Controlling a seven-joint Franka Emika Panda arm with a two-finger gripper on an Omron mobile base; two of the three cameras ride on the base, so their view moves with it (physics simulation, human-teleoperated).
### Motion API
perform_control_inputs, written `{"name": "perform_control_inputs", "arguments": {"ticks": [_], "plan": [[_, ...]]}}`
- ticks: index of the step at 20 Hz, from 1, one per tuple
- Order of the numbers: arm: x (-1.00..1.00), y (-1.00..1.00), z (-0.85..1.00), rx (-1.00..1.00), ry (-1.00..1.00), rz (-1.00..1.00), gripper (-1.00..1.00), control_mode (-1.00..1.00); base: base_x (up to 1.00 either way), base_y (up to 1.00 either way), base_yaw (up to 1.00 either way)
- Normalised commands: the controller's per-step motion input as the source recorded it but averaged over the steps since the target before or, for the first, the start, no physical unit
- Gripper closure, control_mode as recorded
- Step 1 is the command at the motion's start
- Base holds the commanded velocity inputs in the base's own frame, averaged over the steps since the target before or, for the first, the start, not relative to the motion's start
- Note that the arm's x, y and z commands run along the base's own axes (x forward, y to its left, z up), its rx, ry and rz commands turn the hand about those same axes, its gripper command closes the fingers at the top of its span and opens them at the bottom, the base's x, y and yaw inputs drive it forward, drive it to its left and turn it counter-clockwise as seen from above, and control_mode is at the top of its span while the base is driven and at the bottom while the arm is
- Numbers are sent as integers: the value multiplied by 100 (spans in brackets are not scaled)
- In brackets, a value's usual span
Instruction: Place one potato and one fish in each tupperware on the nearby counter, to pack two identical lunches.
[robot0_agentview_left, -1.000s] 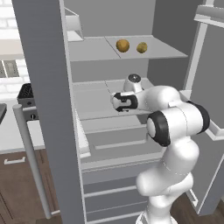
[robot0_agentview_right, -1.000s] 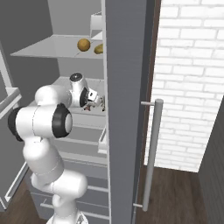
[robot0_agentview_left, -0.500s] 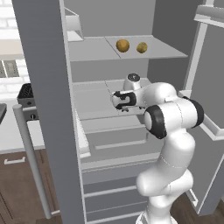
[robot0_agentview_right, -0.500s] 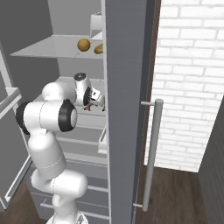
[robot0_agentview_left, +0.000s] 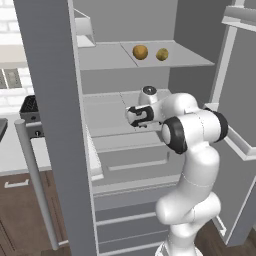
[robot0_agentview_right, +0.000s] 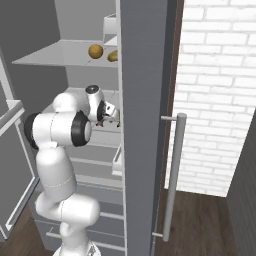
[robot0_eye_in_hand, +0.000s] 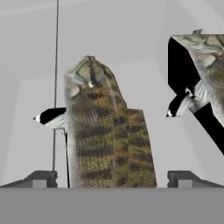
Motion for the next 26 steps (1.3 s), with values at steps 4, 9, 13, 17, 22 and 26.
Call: {"name": "perform_control_inputs", "arguments": {"ticks": [4, 9, 13, 17, 22, 26], "plan": [[1, 6, -7, 0, 0, 0, 100, -100, 0, 0, 0], [0, 0, 0, 0, 0, 0, 100, -100, 0, 0, 0], [-17, 0, 2, 0, -2, 0, 100, -100, 0, 0, 0], [-100, 0, 80, 2, -7, 0, 100, -100, 0, 0, 0], [-100, 0, 100, 0, -1, 0, 100, -100, 0, 0, 0], [-100, 0, 74, 0, -11, 0, 100, -100, 0, 0, 0]]}}
